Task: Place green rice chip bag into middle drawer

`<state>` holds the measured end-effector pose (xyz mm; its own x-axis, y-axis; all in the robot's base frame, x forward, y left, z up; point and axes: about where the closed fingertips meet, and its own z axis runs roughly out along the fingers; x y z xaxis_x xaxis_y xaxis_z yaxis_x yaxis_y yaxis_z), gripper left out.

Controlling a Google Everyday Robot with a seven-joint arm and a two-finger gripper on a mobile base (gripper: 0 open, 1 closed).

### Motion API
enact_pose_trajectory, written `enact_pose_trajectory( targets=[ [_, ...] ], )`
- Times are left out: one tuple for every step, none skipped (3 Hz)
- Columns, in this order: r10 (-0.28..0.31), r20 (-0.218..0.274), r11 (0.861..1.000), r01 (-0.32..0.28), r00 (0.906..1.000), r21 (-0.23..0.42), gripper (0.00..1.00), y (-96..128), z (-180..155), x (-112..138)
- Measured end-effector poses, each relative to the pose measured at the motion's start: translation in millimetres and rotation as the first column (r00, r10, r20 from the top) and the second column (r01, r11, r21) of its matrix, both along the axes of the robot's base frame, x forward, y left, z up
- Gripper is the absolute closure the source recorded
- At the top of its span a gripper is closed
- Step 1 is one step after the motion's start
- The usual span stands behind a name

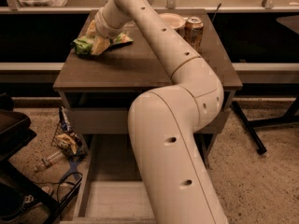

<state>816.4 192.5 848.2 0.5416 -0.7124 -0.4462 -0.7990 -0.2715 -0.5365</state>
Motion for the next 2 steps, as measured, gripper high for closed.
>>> enact_pose_trajectory(
  targets=[
    [0.004, -0.005, 1.000, -0.004, 1.0000, -0.002, 0.86, 2.8, -4.0, -0.4],
    [0.007, -0.010, 1.000, -0.007, 0.9999, -0.003, 1.00, 5.7, -7.7, -0.9]
  ],
)
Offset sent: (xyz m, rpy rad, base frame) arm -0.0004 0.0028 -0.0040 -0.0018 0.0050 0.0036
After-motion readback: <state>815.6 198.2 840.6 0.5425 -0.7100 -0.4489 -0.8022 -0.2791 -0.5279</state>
